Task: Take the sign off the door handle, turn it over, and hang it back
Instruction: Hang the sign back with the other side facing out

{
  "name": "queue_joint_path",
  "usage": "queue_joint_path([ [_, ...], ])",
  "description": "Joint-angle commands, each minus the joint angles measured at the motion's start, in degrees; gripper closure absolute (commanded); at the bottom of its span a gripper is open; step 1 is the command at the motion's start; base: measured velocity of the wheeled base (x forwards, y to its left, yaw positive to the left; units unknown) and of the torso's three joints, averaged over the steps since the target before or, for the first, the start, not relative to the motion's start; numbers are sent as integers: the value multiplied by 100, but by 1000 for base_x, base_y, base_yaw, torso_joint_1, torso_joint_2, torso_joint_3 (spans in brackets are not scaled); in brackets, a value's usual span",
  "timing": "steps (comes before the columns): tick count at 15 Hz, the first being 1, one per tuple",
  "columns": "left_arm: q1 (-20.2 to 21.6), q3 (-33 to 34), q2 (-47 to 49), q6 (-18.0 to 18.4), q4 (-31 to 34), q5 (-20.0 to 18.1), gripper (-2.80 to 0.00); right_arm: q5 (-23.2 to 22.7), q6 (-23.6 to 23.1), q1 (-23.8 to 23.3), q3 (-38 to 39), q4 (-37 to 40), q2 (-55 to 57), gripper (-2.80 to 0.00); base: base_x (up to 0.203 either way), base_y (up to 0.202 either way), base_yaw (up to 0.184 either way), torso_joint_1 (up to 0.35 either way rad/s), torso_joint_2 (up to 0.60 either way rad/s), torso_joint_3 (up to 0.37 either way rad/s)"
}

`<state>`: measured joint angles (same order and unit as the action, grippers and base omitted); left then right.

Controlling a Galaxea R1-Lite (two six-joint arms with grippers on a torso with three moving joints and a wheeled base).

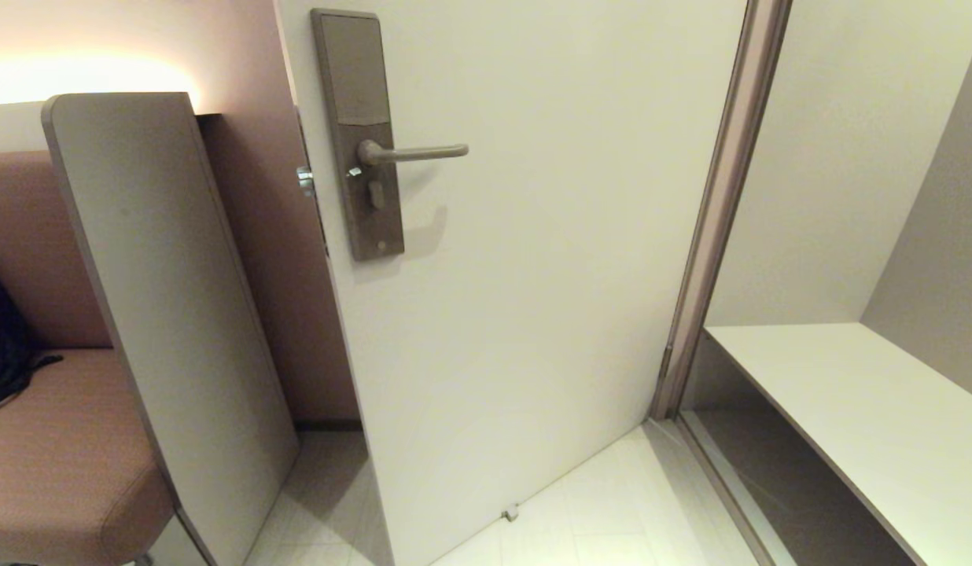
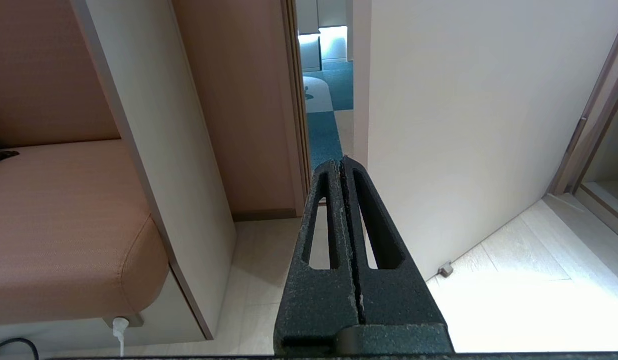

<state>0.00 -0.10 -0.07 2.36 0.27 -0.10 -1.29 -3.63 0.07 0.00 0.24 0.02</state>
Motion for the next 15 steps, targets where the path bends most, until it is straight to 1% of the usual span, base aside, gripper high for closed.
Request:
queue_joint_path([
  [1, 0, 1, 7, 1, 0, 1, 0, -3, -6, 1, 0, 2, -1, 0, 0, 0, 0, 0, 0, 0],
  [8, 0, 1, 7, 1, -6, 10, 0, -3, -6, 5, 0, 2, 6, 0, 0, 0, 0, 0, 0, 0],
  [15, 0, 1, 7, 1, 0, 10, 0, -3, -6, 1, 0, 2, -2, 0, 179, 0, 0, 2, 3, 3],
])
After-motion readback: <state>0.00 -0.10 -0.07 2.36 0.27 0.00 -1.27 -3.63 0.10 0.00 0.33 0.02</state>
